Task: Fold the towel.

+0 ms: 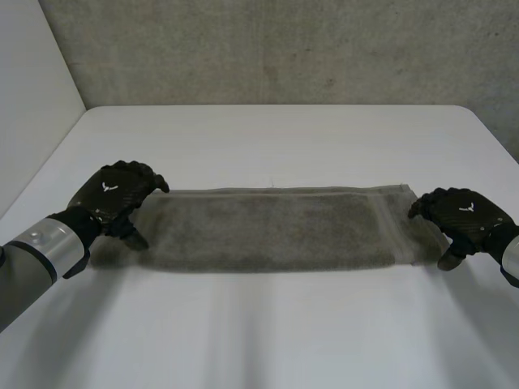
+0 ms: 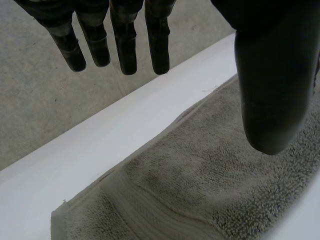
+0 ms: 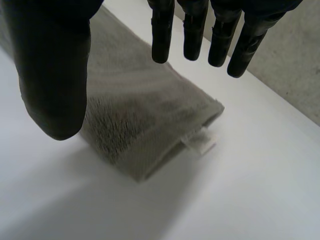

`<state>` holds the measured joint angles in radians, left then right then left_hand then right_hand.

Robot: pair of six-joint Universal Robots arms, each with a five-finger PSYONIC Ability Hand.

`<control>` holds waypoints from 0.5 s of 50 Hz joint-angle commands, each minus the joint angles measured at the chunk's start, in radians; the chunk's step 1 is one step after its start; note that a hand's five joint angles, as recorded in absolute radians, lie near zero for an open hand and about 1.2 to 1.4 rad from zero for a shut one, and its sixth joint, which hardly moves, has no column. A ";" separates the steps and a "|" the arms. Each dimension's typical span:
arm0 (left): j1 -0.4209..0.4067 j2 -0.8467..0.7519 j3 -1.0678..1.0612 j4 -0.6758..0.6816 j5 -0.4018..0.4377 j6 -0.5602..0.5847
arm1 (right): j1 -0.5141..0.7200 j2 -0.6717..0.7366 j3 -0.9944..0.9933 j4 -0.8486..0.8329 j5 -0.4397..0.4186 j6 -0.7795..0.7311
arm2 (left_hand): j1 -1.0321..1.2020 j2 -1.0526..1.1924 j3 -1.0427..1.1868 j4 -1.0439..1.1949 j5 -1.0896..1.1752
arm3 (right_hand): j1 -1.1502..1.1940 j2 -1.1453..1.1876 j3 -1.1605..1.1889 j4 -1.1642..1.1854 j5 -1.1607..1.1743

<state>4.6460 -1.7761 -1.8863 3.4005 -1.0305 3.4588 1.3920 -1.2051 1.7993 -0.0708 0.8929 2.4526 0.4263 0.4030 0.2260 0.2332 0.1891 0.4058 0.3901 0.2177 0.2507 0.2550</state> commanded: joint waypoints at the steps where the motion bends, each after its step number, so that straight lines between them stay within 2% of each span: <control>1: -0.001 0.003 0.001 0.010 0.000 -0.024 | -0.002 0.076 -0.021 -0.069 0.006 -0.003 | -0.054 -0.031 -0.051 -0.059 0.008 | 0.116 0.132 -0.043 -0.076 0.092; 8: -0.003 0.004 -0.002 0.011 0.000 -0.026 | 0.010 0.130 -0.046 -0.069 0.012 0.000 | -0.054 -0.031 -0.051 -0.059 0.008 | 0.246 0.262 -0.043 -0.076 0.222; 10: -0.003 0.006 -0.007 0.011 0.000 -0.026 | 0.013 0.140 -0.049 -0.070 0.008 0.000 | -0.054 -0.031 -0.051 -0.059 0.008 | 0.409 0.425 -0.043 -0.076 0.385; 11: -0.003 0.006 -0.007 0.011 0.000 -0.026 | 0.013 0.140 -0.049 -0.070 0.008 0.000 | -0.054 -0.031 -0.051 -0.059 0.008 | 0.410 0.426 -0.043 -0.076 0.386; 12: -0.003 0.007 -0.010 0.011 0.000 -0.026 | 0.013 0.145 -0.052 -0.070 0.008 0.003 | -0.054 -0.031 -0.051 -0.059 0.008 | 0.599 0.615 -0.043 -0.076 0.575; 13: -0.003 0.007 -0.010 0.011 0.000 -0.026 | 0.013 0.145 -0.052 -0.070 0.008 0.003 | -0.054 -0.031 -0.051 -0.059 0.008 | 0.601 0.617 -0.043 -0.076 0.577; 14: -0.003 0.007 -0.010 0.011 0.000 -0.026 | 0.013 0.145 -0.057 -0.072 0.006 0.008 | -0.054 -0.031 -0.051 -0.059 0.008 | 0.854 0.870 -0.043 -0.076 0.830; 15: -0.003 0.012 -0.010 0.011 0.000 -0.026 | 0.009 0.144 -0.061 -0.073 0.006 0.009 | -0.054 -0.031 -0.051 -0.059 0.008 | 0.989 1.005 -0.043 -0.076 0.965; 21: -0.003 0.021 -0.013 0.011 0.000 -0.026 | -0.016 0.133 -0.067 -0.072 0.008 0.009 | -0.054 -0.031 -0.051 -0.059 0.008 | 0.990 1.006 -0.043 -0.076 0.967; 25: -0.001 0.030 -0.013 0.011 0.000 -0.026 | -0.091 0.127 -0.077 -0.069 0.004 0.008 | -0.054 -0.031 -0.051 -0.059 0.008 | 0.990 1.006 -0.043 -0.076 0.967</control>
<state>4.6435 -1.7575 -1.8983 3.4115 -1.0309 3.4332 1.3773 -1.0681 1.7327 -0.1431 0.8998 2.4621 0.4263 0.4030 0.2259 0.2332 0.1891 1.3074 1.2946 0.2177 0.2507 1.1536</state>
